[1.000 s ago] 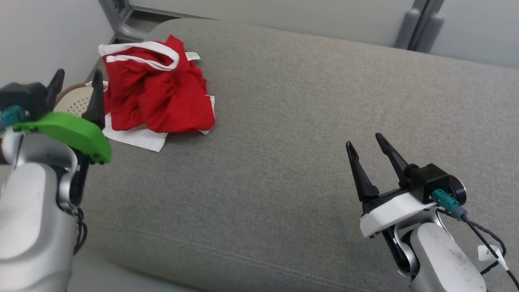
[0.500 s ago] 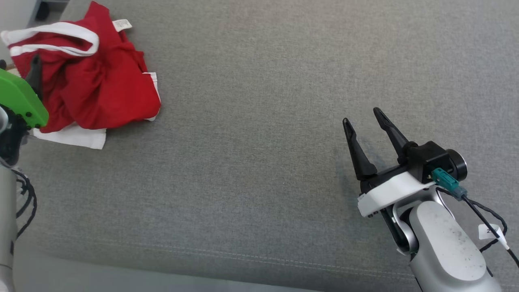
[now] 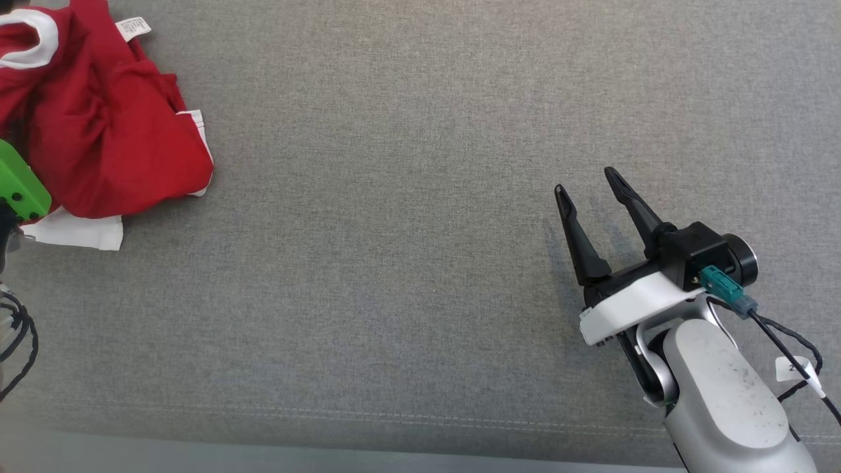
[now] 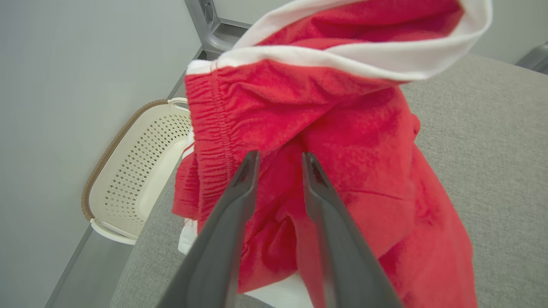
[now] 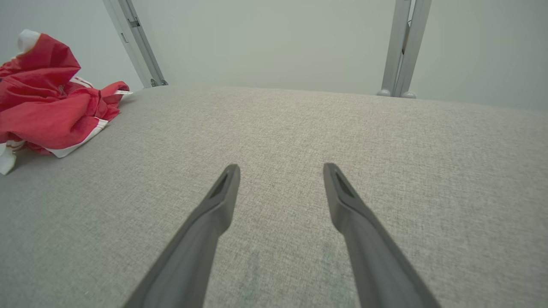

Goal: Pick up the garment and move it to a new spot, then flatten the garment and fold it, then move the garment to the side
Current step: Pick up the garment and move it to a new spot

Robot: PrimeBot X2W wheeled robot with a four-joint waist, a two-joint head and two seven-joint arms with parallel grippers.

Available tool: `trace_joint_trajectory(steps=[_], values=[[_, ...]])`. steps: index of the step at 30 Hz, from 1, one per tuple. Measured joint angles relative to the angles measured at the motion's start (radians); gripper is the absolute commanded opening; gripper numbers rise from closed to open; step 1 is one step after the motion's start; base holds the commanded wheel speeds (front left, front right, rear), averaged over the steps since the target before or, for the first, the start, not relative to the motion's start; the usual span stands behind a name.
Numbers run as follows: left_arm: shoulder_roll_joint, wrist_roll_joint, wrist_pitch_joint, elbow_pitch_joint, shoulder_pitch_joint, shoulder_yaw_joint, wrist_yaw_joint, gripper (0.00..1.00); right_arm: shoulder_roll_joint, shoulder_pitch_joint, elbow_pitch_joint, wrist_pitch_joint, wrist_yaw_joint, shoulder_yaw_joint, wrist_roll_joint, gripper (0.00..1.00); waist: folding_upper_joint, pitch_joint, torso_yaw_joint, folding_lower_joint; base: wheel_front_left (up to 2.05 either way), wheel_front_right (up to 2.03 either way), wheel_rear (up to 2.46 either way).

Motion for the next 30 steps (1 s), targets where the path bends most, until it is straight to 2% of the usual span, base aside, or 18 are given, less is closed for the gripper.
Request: trace_joint_trajectory(steps=[3, 4, 7, 11, 18, 19, 20, 21, 27, 30], values=[[0.005, -0.007, -0.030, 0.003, 0.000, -0.027, 0.000, 0.00, 0.000, 0.001, 0.004, 0.000, 0.000, -0.005, 0.002, 1.00, 0.0000, -0.009, 0.005, -0.0001, 0.00, 0.00, 0.00], [0.015, -0.007, -0.082, -0.002, -0.003, -0.050, 0.000, 0.00, 0.002, 0.003, 0.007, 0.000, 0.000, -0.009, 0.002, 1.00, 0.0000, -0.021, 0.013, -0.0001, 0.00, 0.00, 0.00], [0.022, 0.003, -0.133, -0.014, -0.009, -0.075, 0.000, 0.00, 0.007, 0.011, 0.008, 0.000, 0.000, -0.011, 0.006, 1.00, 0.0000, -0.037, 0.020, 0.0000, 0.00, 0.00, 0.00], [0.024, 0.008, -0.162, -0.030, -0.011, -0.106, -0.002, 0.00, 0.011, 0.021, 0.011, 0.000, 0.000, -0.018, 0.009, 1.00, 0.0000, -0.062, 0.031, -0.0001, 0.00, 0.00, 0.00], [0.032, 0.018, -0.244, -0.067, -0.012, -0.105, 0.008, 0.00, 0.019, 0.037, 0.011, -0.003, 0.000, -0.034, 0.017, 1.00, 0.0000, -0.111, 0.042, -0.0001, 0.00, 0.00, 0.00], [0.026, 0.009, -0.263, -0.081, -0.002, -0.096, 0.016, 0.23, 0.021, 0.042, 0.011, -0.003, 0.000, -0.037, 0.017, 1.00, 0.0000, -0.119, 0.043, -0.0001, 0.00, 0.00, 0.00], [0.022, 0.002, -0.277, -0.095, 0.012, -0.091, 0.022, 0.87, 0.024, 0.045, 0.011, -0.003, 0.000, -0.039, 0.017, 1.00, 0.0000, -0.127, 0.045, -0.0001, 0.00, 0.00, 0.00], [0.018, -0.003, -0.297, -0.114, 0.033, -0.083, 0.032, 1.00, 0.025, 0.047, 0.011, -0.003, 0.000, -0.041, 0.017, 1.00, 0.0000, -0.135, 0.046, -0.0001, 0.00, 0.00, 0.00], [-0.026, -0.041, -0.391, -0.241, 0.209, -0.052, 0.080, 1.00, 0.035, 0.078, 0.005, -0.004, 0.000, -0.055, 0.018, 1.00, 0.0000, -0.183, 0.061, -0.0001, 0.00, 0.00, 0.00], [-0.044, -0.049, -0.417, -0.324, 0.309, -0.040, 0.119, 1.00, 0.036, 0.084, 0.004, -0.004, 0.000, -0.056, 0.018, 1.00, 0.0000, -0.204, 0.074, -0.0002, 0.00, 0.00, 0.00]])
